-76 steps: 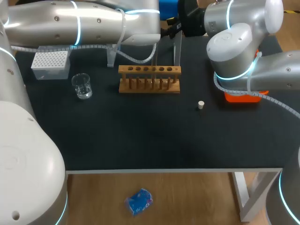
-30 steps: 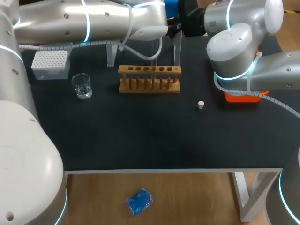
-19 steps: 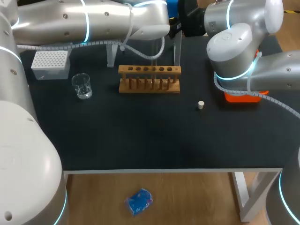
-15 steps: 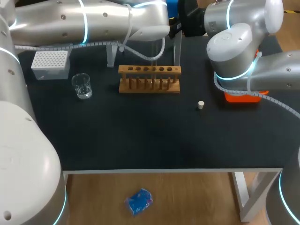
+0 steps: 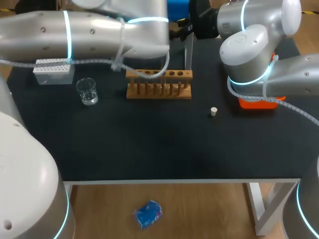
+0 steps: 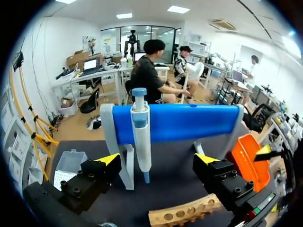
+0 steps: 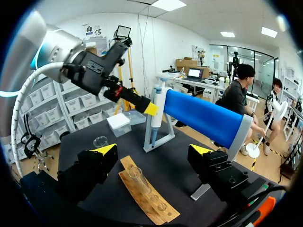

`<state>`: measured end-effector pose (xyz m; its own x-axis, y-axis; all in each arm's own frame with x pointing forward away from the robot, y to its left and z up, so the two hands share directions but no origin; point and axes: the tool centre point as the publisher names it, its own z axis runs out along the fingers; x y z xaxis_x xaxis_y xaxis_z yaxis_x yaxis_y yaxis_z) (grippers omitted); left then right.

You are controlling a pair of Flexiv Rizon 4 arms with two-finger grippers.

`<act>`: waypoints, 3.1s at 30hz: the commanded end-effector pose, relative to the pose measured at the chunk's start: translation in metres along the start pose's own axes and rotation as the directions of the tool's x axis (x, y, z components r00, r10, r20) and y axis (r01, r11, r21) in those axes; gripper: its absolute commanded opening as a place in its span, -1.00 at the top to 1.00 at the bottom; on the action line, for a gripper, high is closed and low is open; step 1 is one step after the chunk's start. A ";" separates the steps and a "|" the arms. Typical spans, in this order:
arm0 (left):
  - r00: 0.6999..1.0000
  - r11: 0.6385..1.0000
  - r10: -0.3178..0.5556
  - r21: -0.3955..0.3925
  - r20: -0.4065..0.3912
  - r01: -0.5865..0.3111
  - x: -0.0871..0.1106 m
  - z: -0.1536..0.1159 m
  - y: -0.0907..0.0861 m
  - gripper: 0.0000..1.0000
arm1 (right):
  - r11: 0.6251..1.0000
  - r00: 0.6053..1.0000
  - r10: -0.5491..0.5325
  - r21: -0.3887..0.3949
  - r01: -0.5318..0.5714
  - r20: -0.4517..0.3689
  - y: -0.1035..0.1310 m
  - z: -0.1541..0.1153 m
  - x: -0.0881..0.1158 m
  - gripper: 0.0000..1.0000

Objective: Invert the test tube, pick up the pipette, mount the tip to pipette, aspirate from beaker and dispense into the tube, eject the tip, return the pipette, and cap with the stopper.

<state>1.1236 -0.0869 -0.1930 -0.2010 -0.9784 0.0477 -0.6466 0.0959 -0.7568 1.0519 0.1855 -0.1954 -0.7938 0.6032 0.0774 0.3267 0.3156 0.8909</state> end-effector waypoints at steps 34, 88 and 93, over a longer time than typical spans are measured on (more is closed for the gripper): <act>0.548 0.779 0.594 0.250 -0.589 -0.575 0.065 -0.113 0.074 -1.00 | 0.992 0.984 -0.116 -0.057 0.109 -0.139 -0.046 -0.131 0.032 -1.00; 0.380 0.721 0.611 0.291 -0.694 -0.629 0.071 -0.050 0.079 -1.00 | 0.989 0.970 -0.133 -0.094 0.116 -0.205 -0.193 -0.240 0.080 -1.00; 0.389 0.724 0.612 0.290 -0.688 -0.626 0.071 -0.045 0.080 -1.00 | 0.988 0.955 -0.142 -0.089 0.123 -0.259 -0.198 -0.243 0.083 -1.00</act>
<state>1.0247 -0.1382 -0.2168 -0.9816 -0.1907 0.0091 -0.1292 0.6286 -0.7669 0.7972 0.0022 -0.2592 -0.9335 0.3538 0.0587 0.1799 0.3202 0.9301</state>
